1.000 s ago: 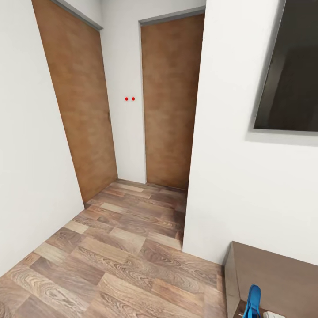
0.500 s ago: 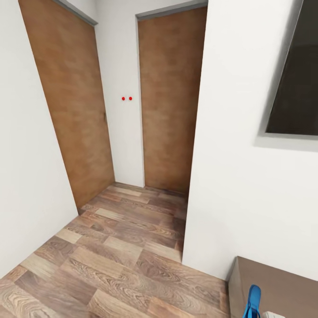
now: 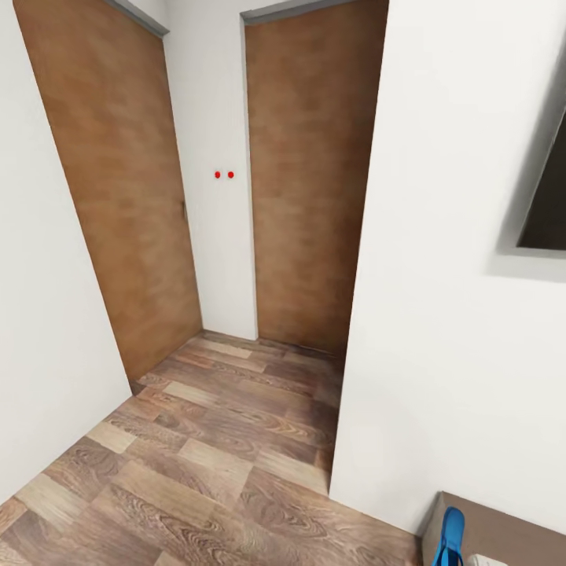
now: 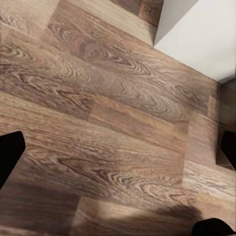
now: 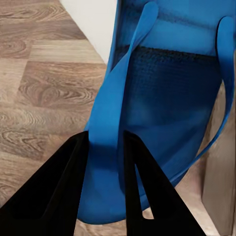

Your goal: In the bedroom, move the book from the bed onto either nightstand, and place the two sandals side by side next to the bed.

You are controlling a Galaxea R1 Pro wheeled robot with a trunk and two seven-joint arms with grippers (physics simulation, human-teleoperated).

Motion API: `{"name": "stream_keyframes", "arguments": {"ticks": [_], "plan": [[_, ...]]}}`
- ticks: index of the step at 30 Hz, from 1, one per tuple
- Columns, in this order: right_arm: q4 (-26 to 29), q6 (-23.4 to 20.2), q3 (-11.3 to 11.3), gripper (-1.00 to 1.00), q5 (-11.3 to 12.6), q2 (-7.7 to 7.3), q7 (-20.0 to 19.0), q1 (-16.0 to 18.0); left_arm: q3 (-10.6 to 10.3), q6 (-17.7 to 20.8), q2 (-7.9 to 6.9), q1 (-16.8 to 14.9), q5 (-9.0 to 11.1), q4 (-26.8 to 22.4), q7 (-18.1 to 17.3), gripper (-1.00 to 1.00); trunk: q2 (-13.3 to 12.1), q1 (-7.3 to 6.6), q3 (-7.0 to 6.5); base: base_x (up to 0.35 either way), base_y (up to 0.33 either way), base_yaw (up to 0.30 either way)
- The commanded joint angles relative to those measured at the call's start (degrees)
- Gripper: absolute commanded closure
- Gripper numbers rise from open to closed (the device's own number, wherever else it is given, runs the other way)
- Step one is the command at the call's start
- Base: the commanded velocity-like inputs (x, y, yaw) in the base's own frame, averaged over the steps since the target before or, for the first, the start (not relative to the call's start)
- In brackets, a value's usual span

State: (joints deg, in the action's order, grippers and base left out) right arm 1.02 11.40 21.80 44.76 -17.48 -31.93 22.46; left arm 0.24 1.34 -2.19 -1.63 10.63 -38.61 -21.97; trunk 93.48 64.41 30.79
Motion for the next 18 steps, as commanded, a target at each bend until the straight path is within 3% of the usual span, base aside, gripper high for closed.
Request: {"name": "stream_keyframes", "arguments": {"ticks": [1,10,18], "plan": [[0.0,0.2,0.4,1.0,0.5,-0.01,-0.3,0.0,0.0,0.1,-0.01,0.0,0.5,0.0,-0.3,-1.0,0.0,0.03,0.06,0.328,0.0,0.165],[0.0,0.2,0.4,1.0,0.5,-0.01,-0.2,0.0,0.0,0.2,-0.01,0.0,0.5,0.0,-0.2,-1.0,0.0,0.03,0.06,0.249,0.0,0.258],[0.0,0.2,0.4,1.0,0.5,0.01,-0.2,0.0,0.0,0.2,-0.01,0.0,0.4,0.0,-0.3,-1.0,0.0,0.03,0.06,0.043,0.0,0.29]]}}
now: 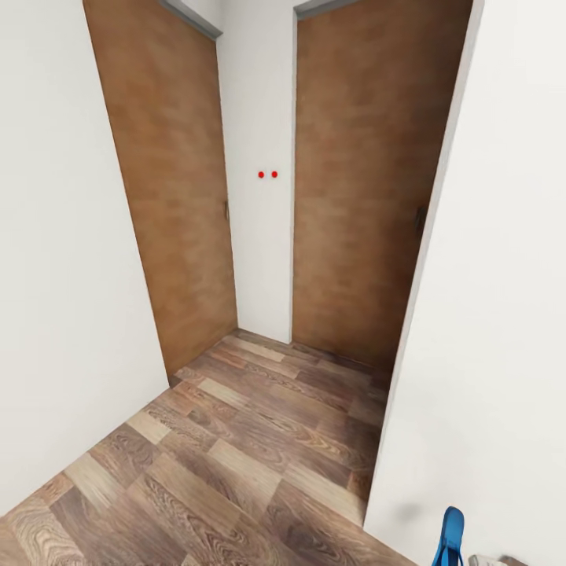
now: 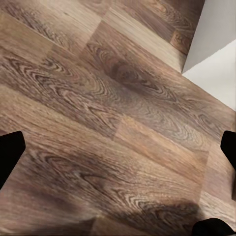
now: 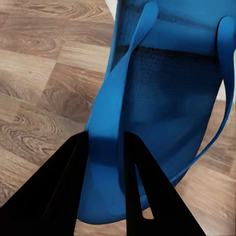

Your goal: In the bedroom, move the book from the bed onto either nightstand, and place the two sandals side by side next to the bed.

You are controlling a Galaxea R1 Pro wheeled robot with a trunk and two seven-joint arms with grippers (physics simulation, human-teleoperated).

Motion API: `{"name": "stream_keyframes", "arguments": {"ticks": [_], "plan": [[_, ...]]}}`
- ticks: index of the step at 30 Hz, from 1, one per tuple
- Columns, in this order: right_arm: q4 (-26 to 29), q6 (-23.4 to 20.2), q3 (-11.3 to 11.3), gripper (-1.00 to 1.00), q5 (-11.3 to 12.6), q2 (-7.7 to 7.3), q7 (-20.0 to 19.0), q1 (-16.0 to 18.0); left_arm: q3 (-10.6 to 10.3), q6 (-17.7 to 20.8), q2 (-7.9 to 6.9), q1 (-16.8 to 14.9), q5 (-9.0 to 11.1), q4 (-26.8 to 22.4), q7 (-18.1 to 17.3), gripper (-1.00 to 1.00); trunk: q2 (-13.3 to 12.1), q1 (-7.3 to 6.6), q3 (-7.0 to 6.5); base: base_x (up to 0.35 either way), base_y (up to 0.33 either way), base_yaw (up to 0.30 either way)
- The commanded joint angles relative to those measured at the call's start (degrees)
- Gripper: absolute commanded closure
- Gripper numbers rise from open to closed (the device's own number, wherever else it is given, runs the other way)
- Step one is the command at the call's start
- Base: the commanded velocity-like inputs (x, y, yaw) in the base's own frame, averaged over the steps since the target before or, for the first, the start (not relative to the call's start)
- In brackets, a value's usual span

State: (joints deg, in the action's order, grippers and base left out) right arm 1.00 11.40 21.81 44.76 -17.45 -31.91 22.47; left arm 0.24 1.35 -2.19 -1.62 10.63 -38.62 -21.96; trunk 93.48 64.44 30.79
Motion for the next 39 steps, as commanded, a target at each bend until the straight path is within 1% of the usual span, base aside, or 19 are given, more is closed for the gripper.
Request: {"name": "stream_keyframes", "arguments": {"ticks": [1,26,34,39], "plan": [[0.0,0.2,0.4,1.0,0.5,-0.01,-0.3,0.0,0.0,0.1,0.0,0.0,0.4,0.0,-0.3,-1.0,0.0,0.0,0.06,0.004,0.0,0.291],[0.0,0.2,0.4,1.0,0.5,0.03,-0.2,0.0,0.0,0.1,0.0,0.0,0.4,0.0,-0.3,-1.0,0.0,0.0,0.06,0.003,0.0,0.291],[0.0,0.2,0.4,1.0,0.5,0.05,-0.1,0.0,0.2,-1.0,0.0,0.0,0.5,0.0,-0.2,-1.0,0.0,0.0,0.06,0.206,0.0,0.291],[0.0,0.2,0.4,1.0,0.5,0.05,-0.1,0.0,0.2,-1.2,0.0,0.0,0.5,0.0,-0.2,-1.0,0.0,0.0,0.06,0.074,0.0,0.291]]}}
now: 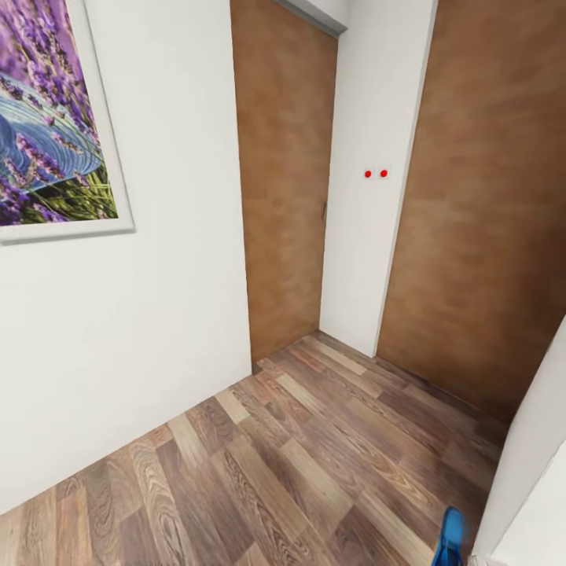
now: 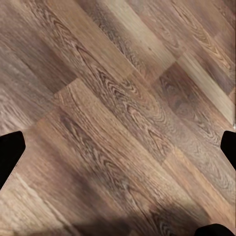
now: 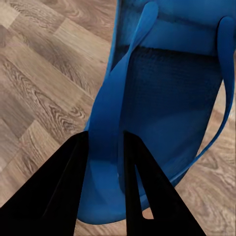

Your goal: In the bedroom, move the book from the bed onto either nightstand, and place the two sandals side by side next to the bed.

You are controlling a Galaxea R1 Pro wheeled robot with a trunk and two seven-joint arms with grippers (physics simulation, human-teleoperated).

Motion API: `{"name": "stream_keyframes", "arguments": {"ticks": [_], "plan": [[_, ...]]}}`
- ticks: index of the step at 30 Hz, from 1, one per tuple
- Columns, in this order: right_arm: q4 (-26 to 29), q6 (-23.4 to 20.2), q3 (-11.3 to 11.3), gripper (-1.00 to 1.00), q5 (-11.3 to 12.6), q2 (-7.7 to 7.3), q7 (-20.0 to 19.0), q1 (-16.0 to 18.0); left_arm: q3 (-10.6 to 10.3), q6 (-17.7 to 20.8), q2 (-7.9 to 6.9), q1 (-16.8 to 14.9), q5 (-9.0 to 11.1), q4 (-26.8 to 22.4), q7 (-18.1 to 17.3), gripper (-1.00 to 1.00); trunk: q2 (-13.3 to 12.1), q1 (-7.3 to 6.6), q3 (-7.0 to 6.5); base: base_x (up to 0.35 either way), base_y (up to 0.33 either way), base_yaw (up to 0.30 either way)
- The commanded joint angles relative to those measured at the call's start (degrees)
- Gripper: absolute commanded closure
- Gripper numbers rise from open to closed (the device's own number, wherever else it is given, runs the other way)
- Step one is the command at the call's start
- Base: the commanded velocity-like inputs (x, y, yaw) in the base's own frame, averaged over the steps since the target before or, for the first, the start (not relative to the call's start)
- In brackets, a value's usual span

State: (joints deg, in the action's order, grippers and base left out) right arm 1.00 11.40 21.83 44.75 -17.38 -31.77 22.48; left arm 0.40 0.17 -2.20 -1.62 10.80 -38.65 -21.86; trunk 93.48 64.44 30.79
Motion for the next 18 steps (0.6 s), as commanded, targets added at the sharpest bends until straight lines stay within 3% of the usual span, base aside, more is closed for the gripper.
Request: {"name": "stream_keyframes", "arguments": {"ticks": [1,9,18], "plan": [[0.0,0.2,0.4,1.0,0.5,-0.02,-0.3,0.0,0.0,0.0,0.0,-0.1,0.4,0.1,-0.3,-1.0,0.0,0.0,0.06,0.079,0.0,0.291],[0.0,0.2,0.4,1.0,0.5,-0.02,-0.2,0.0,0.1,0.0,0.0,-0.1,0.4,0.1,-0.3,-1.0,0.0,0.0,0.06,0.23,0.0,0.291],[0.0,0.2,0.4,1.0,0.5,-0.02,-0.2,0.0,0.1,0.0,0.0,-0.1,0.4,0.1,-0.3,-1.0,0.0,0.0,0.06,0.029,0.0,0.291]]}}
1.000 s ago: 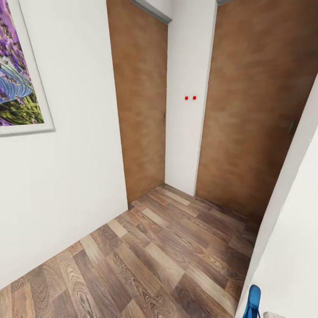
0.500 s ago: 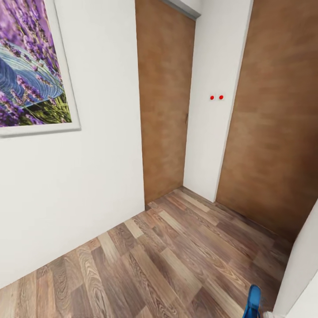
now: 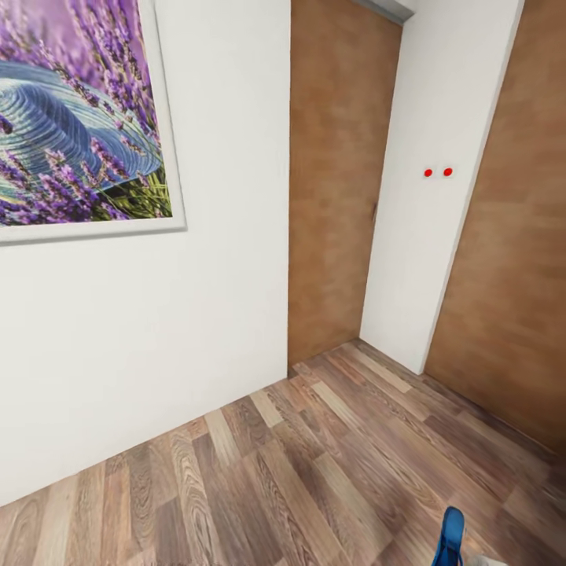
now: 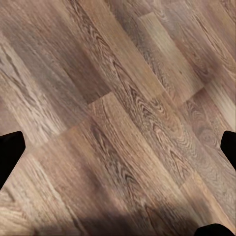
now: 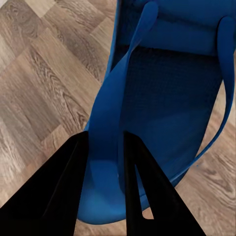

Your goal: In the bedroom, move the book from the bed onto either nightstand, and place the two sandals side by side next to the bed.

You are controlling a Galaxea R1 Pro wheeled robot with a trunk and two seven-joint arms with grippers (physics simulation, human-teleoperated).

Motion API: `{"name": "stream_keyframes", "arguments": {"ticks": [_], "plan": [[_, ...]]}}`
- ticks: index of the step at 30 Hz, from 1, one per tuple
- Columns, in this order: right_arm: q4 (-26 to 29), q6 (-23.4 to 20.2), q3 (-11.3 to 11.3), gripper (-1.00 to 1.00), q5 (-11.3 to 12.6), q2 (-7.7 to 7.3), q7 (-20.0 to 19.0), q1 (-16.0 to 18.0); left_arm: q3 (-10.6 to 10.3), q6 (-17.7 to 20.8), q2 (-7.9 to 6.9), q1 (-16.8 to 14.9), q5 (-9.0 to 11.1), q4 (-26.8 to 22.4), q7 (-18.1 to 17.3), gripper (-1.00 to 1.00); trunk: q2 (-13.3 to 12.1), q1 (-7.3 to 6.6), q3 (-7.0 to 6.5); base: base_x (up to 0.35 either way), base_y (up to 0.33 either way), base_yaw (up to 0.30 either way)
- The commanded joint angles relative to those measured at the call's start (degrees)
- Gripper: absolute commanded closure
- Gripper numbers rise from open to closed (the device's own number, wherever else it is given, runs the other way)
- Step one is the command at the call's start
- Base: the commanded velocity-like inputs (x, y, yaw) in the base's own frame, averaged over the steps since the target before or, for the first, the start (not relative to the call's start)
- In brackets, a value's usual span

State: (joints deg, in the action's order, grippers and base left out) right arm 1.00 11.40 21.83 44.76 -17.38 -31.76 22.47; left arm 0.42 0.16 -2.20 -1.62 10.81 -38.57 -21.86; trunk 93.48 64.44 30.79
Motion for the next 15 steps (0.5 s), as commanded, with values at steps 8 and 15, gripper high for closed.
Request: {"name": "stream_keyframes", "arguments": {"ticks": [8,15], "plan": [[0.0,0.2,0.4,1.0,0.5,-0.02,-0.3,0.0,0.0,0.0,0.0,0.0,0.4,0.1,-0.3,-1.0,0.0,0.0,0.06,0.0,0.0,0.291],[0.0,0.2,0.4,1.0,0.5,-0.02,-0.3,0.0,0.0,0.0,0.0,0.0,0.4,0.1,-0.3,-1.0,0.0,0.0,0.06,0.022,0.0,0.291]]}}
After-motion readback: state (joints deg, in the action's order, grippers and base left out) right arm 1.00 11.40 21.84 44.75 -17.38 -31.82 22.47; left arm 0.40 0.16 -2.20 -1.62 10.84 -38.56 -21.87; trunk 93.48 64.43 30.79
